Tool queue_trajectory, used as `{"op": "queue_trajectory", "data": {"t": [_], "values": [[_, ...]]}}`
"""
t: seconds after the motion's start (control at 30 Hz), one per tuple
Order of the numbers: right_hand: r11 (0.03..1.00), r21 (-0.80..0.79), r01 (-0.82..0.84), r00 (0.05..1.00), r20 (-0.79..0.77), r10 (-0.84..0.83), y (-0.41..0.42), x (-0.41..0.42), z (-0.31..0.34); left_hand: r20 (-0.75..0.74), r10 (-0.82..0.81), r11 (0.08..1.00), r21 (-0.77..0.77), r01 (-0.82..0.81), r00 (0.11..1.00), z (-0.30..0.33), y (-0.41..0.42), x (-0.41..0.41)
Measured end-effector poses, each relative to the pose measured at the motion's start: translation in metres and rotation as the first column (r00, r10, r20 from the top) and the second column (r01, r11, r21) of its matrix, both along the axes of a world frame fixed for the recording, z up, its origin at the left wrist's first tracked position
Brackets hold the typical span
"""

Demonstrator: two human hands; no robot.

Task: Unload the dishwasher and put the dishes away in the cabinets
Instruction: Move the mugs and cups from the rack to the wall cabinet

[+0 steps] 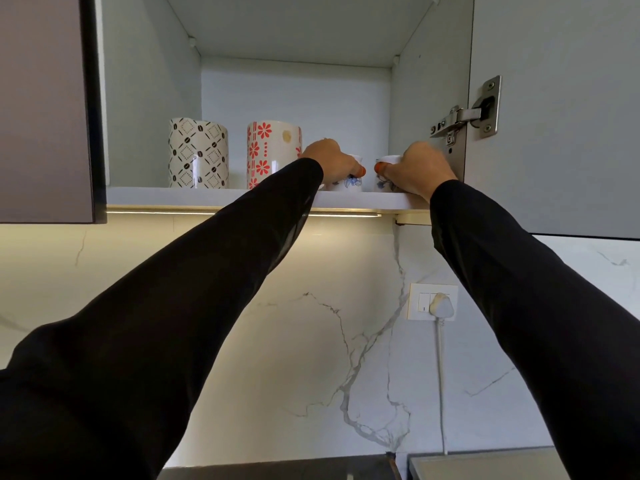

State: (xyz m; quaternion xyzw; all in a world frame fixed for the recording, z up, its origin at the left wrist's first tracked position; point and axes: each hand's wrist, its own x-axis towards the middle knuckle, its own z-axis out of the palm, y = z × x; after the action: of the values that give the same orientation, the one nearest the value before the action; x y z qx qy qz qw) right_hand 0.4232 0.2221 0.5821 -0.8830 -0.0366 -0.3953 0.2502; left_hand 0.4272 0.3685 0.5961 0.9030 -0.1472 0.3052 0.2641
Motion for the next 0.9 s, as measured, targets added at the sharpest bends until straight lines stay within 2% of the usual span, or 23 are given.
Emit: {"op": "queue_trajectory", "data": {"t": [0.27,0.43,0.57,0.67,0.77,0.83,0.9], "values": [[0.997,-0.052,0.063,0.998,-0.003,-0.063,-0.001,-0.002,-0.004,0.035,0.043,0.997,0.055,-0.045,0.998,-0.006,-0.001,-0.006],[0.994,-0.031,0.103,0.978,0.183,-0.095,-0.001,-0.016,-0.019,0.164,0.045,0.999,-0.016,-0.043,0.985,-0.009,0.001,-0.013],[1.0,0.001,-0.012,0.917,0.398,0.01,-0.002,-0.035,-0.044,0.263,-0.021,0.992,-0.116,0.053,0.964,-0.016,0.005,-0.026],[0.985,0.086,-0.153,0.845,0.528,0.085,0.004,-0.056,-0.071,0.318,-0.109,0.969,-0.177,0.172,0.942,-0.026,0.015,-0.047],[0.94,0.211,-0.268,0.802,0.59,0.096,0.015,-0.083,-0.099,0.366,-0.169,0.952,-0.178,0.247,0.915,-0.032,0.03,-0.07],[0.879,0.348,-0.325,0.81,0.582,0.07,0.021,-0.102,-0.117,0.389,-0.191,0.942,-0.187,0.28,0.901,-0.035,0.045,-0.087],[0.771,0.515,-0.374,0.832,0.554,0.034,0.022,-0.118,-0.132,0.402,-0.197,0.932,-0.207,0.299,0.894,-0.038,0.06,-0.104]]}}
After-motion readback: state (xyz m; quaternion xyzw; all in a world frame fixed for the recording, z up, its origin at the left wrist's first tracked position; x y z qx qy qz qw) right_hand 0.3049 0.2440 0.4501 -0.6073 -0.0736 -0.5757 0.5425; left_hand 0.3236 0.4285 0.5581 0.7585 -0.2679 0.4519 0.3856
